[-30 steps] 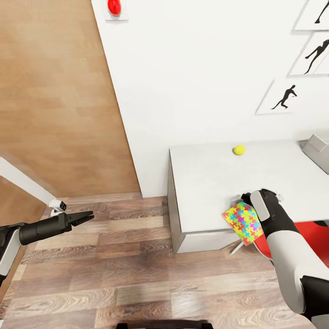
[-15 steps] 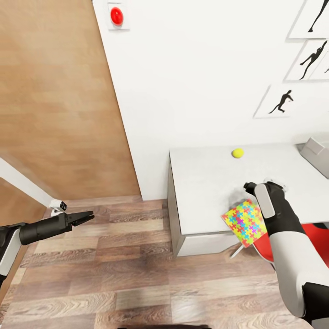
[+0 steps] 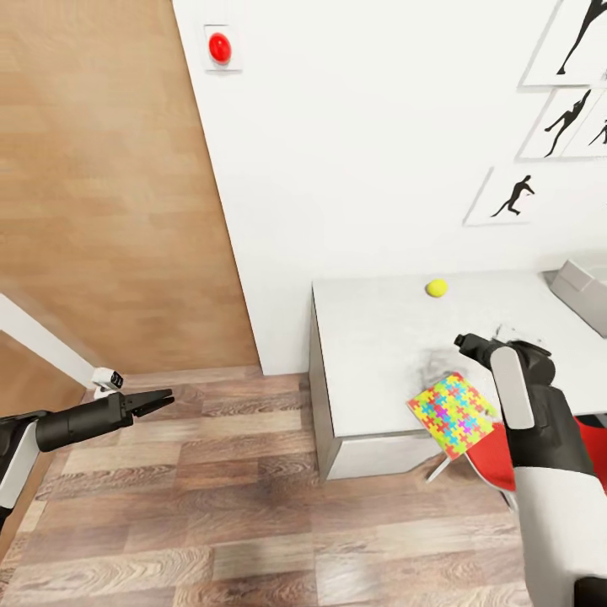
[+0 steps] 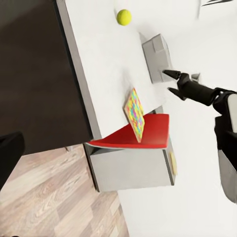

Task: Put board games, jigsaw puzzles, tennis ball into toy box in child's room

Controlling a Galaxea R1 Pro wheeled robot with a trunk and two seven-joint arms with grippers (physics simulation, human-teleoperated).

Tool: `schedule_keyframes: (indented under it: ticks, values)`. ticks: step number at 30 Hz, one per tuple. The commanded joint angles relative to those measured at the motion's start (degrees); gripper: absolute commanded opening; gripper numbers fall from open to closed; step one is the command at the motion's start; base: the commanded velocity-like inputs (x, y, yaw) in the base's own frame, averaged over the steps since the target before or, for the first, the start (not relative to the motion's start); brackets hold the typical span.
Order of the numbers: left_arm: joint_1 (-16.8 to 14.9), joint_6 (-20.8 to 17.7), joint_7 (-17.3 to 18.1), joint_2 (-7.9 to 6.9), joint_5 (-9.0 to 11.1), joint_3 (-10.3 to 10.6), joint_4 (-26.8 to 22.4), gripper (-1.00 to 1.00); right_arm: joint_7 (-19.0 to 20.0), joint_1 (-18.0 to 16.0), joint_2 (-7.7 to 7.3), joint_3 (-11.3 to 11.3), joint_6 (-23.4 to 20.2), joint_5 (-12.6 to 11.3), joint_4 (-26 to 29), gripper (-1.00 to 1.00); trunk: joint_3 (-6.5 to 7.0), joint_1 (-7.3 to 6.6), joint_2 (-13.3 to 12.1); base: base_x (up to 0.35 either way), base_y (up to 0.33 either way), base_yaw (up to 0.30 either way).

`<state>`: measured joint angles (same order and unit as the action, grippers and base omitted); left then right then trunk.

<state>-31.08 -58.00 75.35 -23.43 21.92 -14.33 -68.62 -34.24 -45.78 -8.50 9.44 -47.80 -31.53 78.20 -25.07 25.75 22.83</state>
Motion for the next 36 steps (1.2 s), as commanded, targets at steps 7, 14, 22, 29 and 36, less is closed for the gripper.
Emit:
schedule_keyframes:
  ticks: [7, 14, 22, 29, 36]
  values:
    - [0.0, -0.5, 0.1, -0.01, 0.1, 0.1, -0.1, 1.00, -0.1, 12.1, -0.06, 4.0, -4.6, -14.8, 12.6, 1.00, 0.54, 0.04, 0.1, 0.000, 0.000, 0.000]
    - [0.0, -0.4, 0.1, 0.04, 0.1, 0.1, -0.1, 1.00, 16.5, 21.7, -0.51, 9.7, -5.5, -28.9, 13.6, 1.00, 1.17, 0.04, 0.1, 0.000, 0.000, 0.000]
    - [0.0, -0.4, -0.1, 0.13, 0.1, 0.3, -0.1, 1.00, 50.6, 34.3, -0.60, 13.6, -4.7, -31.1, 13.7, 1.00, 1.91, 0.04, 0.1, 0.000, 0.000, 0.000]
    - [0.0, -0.5, -0.2, 0.37, 0.1, 3.6, -0.1, 1.00, 63.7, 37.8, -1.11, 14.6, -0.6, -29.4, 13.4, 1.00, 2.57, 0.04, 0.1, 0.000, 0.000, 0.000]
    - [0.0, -0.6, 0.3, 0.36, 0.1, 4.4, 0.1, 1.00, 66.0, 38.2, -1.11, 14.6, 1.0, -27.8, 13.3, 1.00, 3.24, 0.04, 0.1, 0.000, 0.000, 0.000]
